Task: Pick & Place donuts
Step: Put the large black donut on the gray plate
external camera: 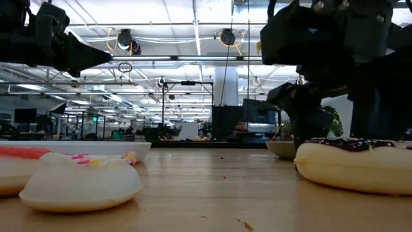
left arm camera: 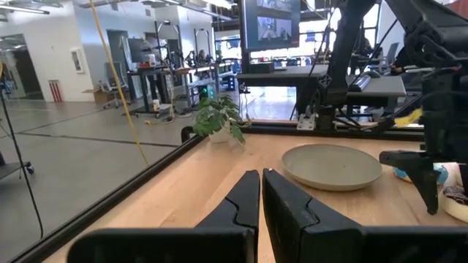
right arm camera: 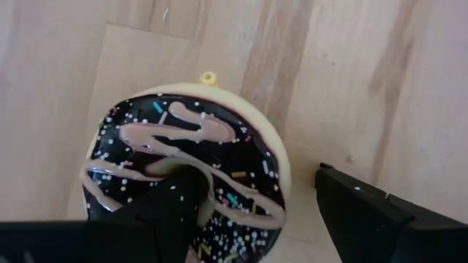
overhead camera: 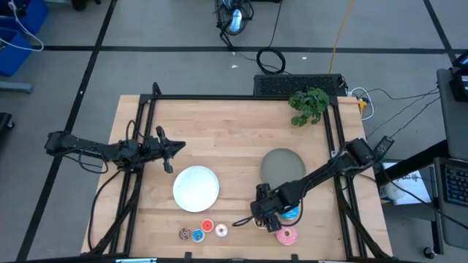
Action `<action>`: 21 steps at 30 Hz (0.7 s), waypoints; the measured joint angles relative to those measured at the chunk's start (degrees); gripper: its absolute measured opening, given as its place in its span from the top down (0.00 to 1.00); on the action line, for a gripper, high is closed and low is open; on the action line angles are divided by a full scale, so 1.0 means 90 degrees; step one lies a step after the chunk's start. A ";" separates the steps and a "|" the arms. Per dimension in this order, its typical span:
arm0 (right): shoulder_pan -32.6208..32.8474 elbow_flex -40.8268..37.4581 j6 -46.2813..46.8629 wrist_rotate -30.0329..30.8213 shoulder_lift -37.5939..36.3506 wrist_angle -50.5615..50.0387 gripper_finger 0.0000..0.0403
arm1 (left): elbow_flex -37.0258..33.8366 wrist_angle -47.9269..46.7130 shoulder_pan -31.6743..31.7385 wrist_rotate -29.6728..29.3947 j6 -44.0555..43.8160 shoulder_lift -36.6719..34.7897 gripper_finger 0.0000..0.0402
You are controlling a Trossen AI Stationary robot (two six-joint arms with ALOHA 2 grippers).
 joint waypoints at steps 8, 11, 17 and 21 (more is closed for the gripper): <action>-0.0015 -0.0001 -0.0108 0.0055 0.0103 -0.0003 0.39 | -0.0002 -0.0066 -0.0001 0.0000 -0.0123 0.0000 0.94; -0.0015 -0.0028 0.0111 0.0151 -0.0058 -0.0032 0.45 | -0.0001 -0.0066 -0.0002 0.0000 -0.0123 0.0001 0.94; -0.0059 -0.0039 0.0101 0.0163 -0.0339 -0.0018 0.67 | -0.0002 -0.0083 -0.0001 0.0000 -0.0107 0.0001 0.94; -0.0083 -0.0039 0.0086 0.0154 -0.0473 -0.0024 0.79 | -0.0002 -0.0083 -0.0002 0.0000 -0.0125 0.0001 0.94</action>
